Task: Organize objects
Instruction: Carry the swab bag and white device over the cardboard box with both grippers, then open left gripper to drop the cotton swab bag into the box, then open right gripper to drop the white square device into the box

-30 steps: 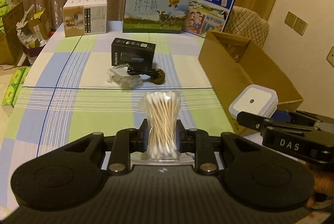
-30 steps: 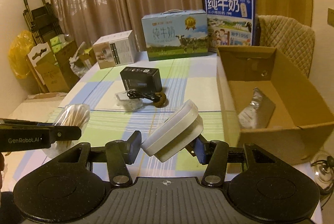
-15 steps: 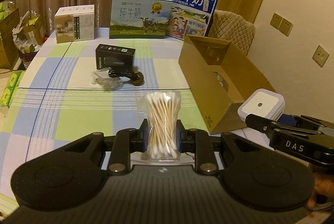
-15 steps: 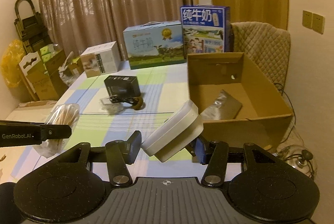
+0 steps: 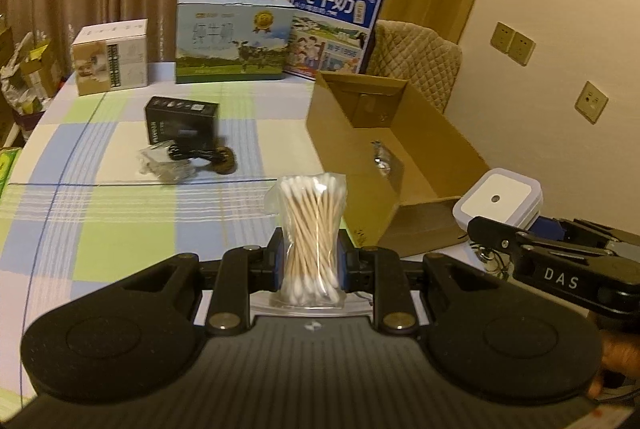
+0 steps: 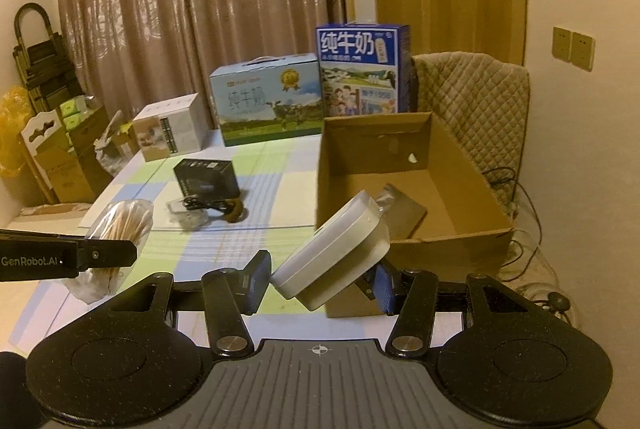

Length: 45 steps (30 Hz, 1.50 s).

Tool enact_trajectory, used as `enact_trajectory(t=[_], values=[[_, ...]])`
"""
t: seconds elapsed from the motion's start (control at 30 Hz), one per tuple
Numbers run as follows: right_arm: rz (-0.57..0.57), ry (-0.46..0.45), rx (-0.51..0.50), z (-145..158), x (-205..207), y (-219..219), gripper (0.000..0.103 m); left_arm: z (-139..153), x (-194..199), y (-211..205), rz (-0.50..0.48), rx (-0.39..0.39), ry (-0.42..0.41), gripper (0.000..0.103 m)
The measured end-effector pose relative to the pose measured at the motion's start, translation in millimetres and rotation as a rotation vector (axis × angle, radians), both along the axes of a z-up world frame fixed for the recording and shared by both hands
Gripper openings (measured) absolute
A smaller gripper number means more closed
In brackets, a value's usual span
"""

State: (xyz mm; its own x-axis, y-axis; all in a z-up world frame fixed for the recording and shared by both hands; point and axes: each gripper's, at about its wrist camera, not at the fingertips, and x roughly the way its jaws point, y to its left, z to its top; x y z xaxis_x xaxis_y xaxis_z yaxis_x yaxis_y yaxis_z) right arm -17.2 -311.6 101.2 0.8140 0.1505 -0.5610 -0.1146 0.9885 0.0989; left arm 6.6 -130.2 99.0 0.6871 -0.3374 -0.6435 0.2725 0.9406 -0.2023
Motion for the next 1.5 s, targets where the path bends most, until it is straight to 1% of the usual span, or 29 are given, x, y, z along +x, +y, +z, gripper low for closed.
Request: enact_trajectory(t=[0.23,0.47,0.87,1.07,1.23,1.3,1.33,1.37,1.4,1.5], values=[[-0.03,-0.014,-0.01,10.6,9.2,-28.1,0.049,5.2,12.1,-35.0,-0.061,0.001,-0.008,0.02],[-0.046,-0.017,-0.051,15.0,26.6,-53.7,0.049,5.9,32.8,-72.0,-0.111,0.003,-0.002,0.02],[-0.066,0.002,-0.062,10.5,73.4,-91.7,0.049,-4.9,76.2,-120.8,-0.165,-0.005,0.038,0.02],[-0.077,0.019,-0.062,1.7,100.0,-107.2,0.049,-13.0,102.1,-143.6,-0.191,0.007,0.054,0.02],[-0.08,0.04,-0.065,-8.2,116.8,-115.3,0.049,-24.3,126.0,-155.4,-0.198,0.012,0.071,0.021],[-0.085,0.047,-0.063,-12.2,121.8,-118.3,0.049,-28.6,134.8,-157.8,-0.201,-0.02,0.071,0.023],[-0.088,0.051,-0.059,-13.9,124.2,-120.2,0.049,-30.1,139.0,-158.3,-0.197,-0.036,0.07,0.025],[-0.091,0.053,-0.056,-15.3,126.0,-121.6,0.049,-31.5,143.0,-158.6,-0.192,-0.039,0.073,0.027],[-0.093,0.055,-0.053,-16.4,127.0,-122.4,0.049,-32.1,146.2,-158.9,-0.186,-0.033,0.072,0.028],[-0.094,0.058,-0.044,-18.5,129.7,-123.8,0.049,-32.2,148.0,-155.6,-0.177,-0.013,0.057,0.028]])
